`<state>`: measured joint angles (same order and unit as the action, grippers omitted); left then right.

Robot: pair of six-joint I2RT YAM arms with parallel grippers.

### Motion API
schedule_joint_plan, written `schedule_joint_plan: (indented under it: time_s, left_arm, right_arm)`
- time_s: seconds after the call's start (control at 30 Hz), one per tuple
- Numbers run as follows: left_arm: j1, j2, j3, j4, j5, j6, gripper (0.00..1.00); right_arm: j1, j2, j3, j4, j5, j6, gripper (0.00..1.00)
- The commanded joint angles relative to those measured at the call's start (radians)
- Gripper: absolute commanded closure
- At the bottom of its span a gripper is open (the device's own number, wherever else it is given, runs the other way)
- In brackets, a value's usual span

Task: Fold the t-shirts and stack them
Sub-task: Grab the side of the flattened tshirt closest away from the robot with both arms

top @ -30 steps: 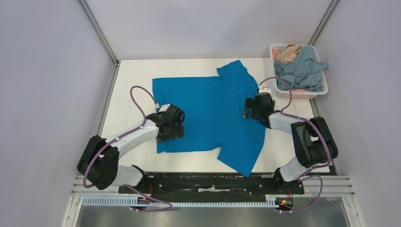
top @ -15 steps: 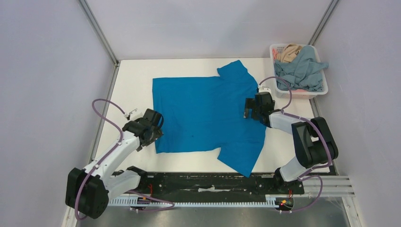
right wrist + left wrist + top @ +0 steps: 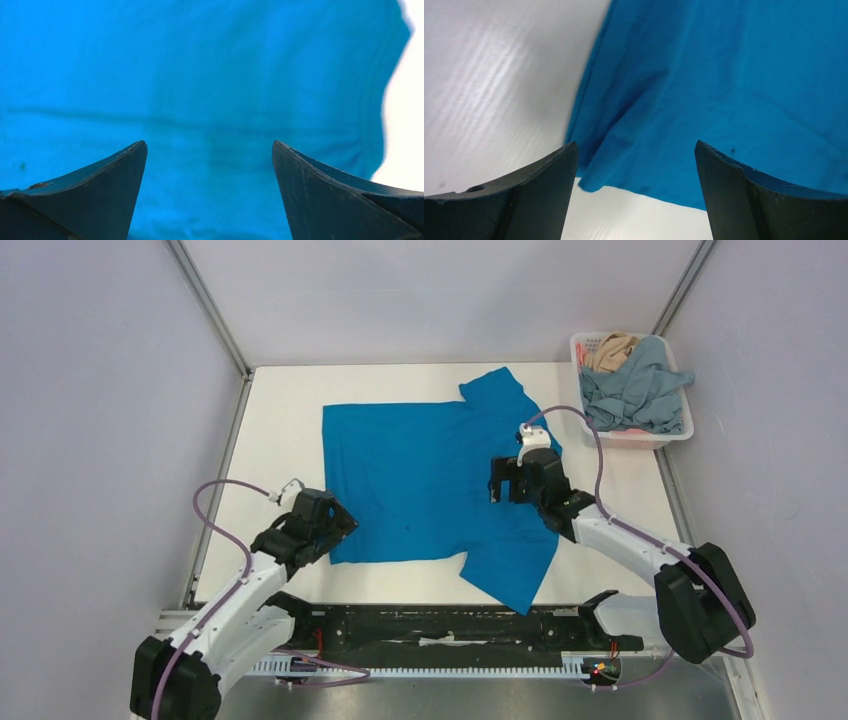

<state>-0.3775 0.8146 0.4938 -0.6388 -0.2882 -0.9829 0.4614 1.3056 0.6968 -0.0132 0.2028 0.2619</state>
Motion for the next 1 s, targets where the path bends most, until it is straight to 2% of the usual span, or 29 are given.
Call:
schedule_joint_plan:
  time_s: [0.0,0.13,0.23,0.43,0.53,0.7,0.87,0.97]
  left_arm:
    - [0.002,0.060,-0.076,0.312,0.159,-0.049,0.08]
    - [0.002,0.188,-0.061,0.334,0.131,-0.054,0.08]
    - [0.005,0.251,-0.040,0.273,0.071,-0.072,0.08]
    - [0.027,0.219,-0.003,0.107,-0.121,-0.095,0.08]
    - [0.055,0.192,-0.005,0.088,-0.186,-0.097,0.08]
    - [0.083,0.216,0.013,0.161,-0.163,-0.040,0.07]
    - [0.085,0.158,0.158,0.026,-0.135,-0.010,0.07]
    - [0.085,0.070,0.171,-0.107,-0.117,-0.046,0.07]
  right_arm:
    - [0.027,-0.052,-0.168,0.089,-0.109,0.097,0.02]
    - [0.027,-0.031,-0.235,0.120,-0.093,0.124,0.02]
    - [0.018,0.014,-0.247,0.109,-0.037,0.135,0.02]
    - [-0.055,0.072,-0.265,0.093,-0.036,0.152,0.02]
    - [-0.063,0.062,-0.263,0.087,-0.025,0.143,0.02]
    - [-0.063,-0.010,-0.227,0.083,-0.051,0.118,0.02]
    - [-0.061,-0.141,-0.148,0.016,0.009,0.086,0.02]
    - [-0.062,-0.281,-0.195,-0.014,0.086,0.125,0.02]
